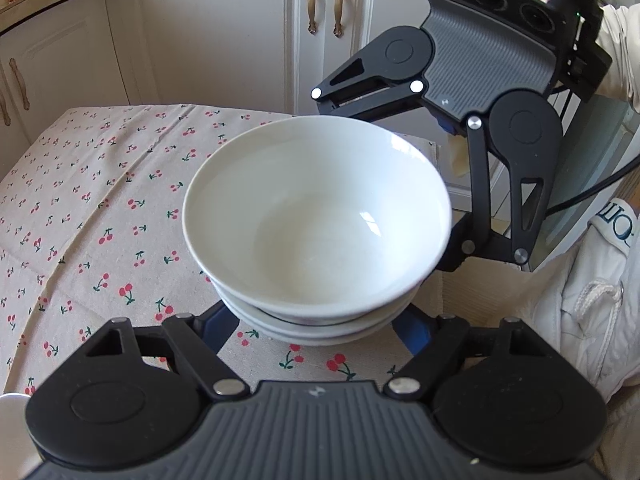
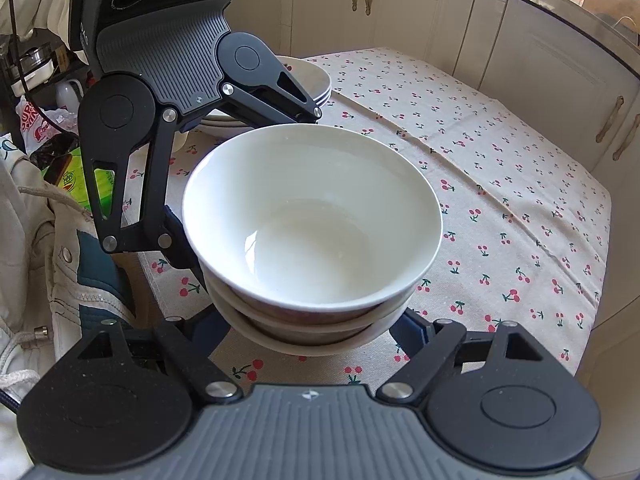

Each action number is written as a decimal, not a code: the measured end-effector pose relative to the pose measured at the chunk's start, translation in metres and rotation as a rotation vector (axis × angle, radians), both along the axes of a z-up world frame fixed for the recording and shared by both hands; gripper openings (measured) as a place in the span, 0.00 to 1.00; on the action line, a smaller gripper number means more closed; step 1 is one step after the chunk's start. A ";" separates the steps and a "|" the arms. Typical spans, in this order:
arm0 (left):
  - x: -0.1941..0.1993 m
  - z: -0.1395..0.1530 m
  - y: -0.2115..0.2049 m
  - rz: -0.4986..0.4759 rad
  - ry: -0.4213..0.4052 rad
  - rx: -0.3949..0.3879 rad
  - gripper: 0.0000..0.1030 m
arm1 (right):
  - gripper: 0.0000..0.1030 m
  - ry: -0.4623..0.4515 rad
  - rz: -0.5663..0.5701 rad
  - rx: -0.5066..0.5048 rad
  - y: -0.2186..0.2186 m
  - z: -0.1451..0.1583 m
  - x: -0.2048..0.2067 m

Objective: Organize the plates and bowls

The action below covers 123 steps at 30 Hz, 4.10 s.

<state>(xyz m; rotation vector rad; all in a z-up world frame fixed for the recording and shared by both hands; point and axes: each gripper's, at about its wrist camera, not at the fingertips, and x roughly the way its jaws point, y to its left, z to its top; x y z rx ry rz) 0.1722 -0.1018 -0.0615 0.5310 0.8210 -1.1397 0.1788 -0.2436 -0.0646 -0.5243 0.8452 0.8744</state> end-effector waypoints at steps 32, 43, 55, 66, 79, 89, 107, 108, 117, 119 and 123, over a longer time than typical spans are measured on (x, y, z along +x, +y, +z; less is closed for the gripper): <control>-0.002 0.060 0.153 0.434 -0.156 0.017 0.80 | 0.86 -0.148 0.384 -0.018 0.165 0.048 0.070; 0.012 0.046 0.174 0.490 -0.133 0.053 0.79 | 0.86 -0.108 0.421 -0.015 0.197 0.027 0.099; 0.022 0.032 0.189 0.514 -0.082 0.054 0.79 | 0.86 -0.063 0.426 -0.026 0.208 0.013 0.112; 0.025 0.025 0.193 0.521 -0.065 0.047 0.79 | 0.86 -0.028 0.415 -0.034 0.213 0.007 0.115; 0.004 0.032 0.201 0.618 -0.143 -0.007 0.97 | 1.00 -0.046 0.344 0.005 0.202 0.013 0.109; -0.060 0.057 0.199 0.800 -0.332 -0.120 1.00 | 1.00 -0.122 0.079 -0.013 0.169 0.032 0.066; -0.136 0.077 0.151 1.249 -0.300 -0.207 0.99 | 1.00 -0.267 -0.642 0.098 0.134 0.044 -0.040; -0.141 0.078 0.150 1.250 -0.305 -0.208 0.99 | 1.00 -0.271 -0.644 0.106 0.133 0.045 -0.045; -0.164 0.089 0.150 1.264 -0.345 -0.290 0.99 | 1.00 -0.338 -0.644 0.169 0.135 0.066 -0.078; -0.167 0.092 0.149 1.252 -0.358 -0.294 0.99 | 1.00 -0.346 -0.648 0.177 0.134 0.068 -0.080; -0.171 0.097 0.144 1.251 -0.425 -0.293 0.99 | 1.00 -0.361 -0.649 0.185 0.135 0.070 -0.083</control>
